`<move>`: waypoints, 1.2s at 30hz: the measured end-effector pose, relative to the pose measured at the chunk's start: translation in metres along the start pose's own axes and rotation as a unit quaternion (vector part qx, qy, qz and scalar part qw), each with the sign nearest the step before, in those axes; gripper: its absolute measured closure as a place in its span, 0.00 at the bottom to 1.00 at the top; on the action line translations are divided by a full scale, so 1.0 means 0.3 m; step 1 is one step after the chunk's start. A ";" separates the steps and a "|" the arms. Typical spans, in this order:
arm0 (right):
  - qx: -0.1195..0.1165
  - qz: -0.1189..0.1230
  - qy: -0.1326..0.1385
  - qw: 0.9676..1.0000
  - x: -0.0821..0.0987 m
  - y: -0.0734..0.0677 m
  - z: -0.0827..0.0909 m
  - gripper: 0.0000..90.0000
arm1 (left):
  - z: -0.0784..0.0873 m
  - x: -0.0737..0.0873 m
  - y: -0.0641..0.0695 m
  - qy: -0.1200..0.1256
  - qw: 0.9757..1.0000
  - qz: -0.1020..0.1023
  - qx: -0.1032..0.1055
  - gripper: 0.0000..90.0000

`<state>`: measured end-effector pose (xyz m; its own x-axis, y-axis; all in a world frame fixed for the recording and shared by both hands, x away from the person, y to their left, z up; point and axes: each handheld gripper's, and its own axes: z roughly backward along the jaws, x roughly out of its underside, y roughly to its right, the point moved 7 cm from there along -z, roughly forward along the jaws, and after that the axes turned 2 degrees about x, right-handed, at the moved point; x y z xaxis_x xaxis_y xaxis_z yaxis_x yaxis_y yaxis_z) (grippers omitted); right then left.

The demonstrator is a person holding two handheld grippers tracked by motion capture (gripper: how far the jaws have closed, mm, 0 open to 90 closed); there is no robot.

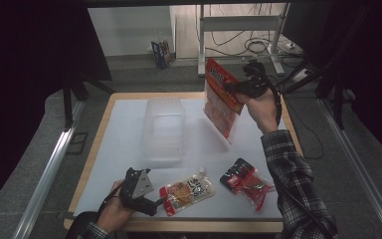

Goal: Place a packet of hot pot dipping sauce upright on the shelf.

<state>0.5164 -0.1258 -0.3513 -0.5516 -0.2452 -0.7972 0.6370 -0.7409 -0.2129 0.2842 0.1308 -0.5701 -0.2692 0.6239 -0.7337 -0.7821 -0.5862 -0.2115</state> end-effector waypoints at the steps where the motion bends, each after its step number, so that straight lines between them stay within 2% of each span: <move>1: -0.002 -0.001 0.001 1.000 -0.004 -0.004 0.000 0.99 | 0.002 -0.001 -0.002 0.002 1.000 0.005 0.002 0.00; 7: -0.020 -0.001 0.009 1.000 -0.040 -0.050 -0.007 0.99 | 0.012 -0.006 -0.011 0.017 0.999 0.034 0.014 0.00; 10: -0.026 0.003 0.012 1.000 -0.064 -0.080 -0.014 0.99 | 0.014 -0.008 -0.012 0.024 0.999 0.042 0.018 0.00; 22: -0.051 0.017 0.019 0.998 -0.140 -0.197 -0.069 0.99 | 0.020 -0.009 -0.014 0.027 0.999 0.040 0.021 0.00; 28: -0.066 0.019 0.019 0.997 -0.156 -0.244 -0.116 0.99 | 0.023 -0.013 -0.014 0.040 0.998 0.046 0.024 0.00; 36: -0.077 0.025 0.017 0.997 -0.188 -0.312 -0.181 0.99 | 0.033 -0.021 -0.017 0.061 0.995 0.064 0.040 0.00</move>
<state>0.5170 -0.0086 -0.3171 -0.4995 -0.2560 -0.8276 0.7397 -0.6232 -0.2537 0.2843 0.1349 -0.5579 -0.3027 0.4761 -0.8256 -0.7895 -0.6105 -0.0626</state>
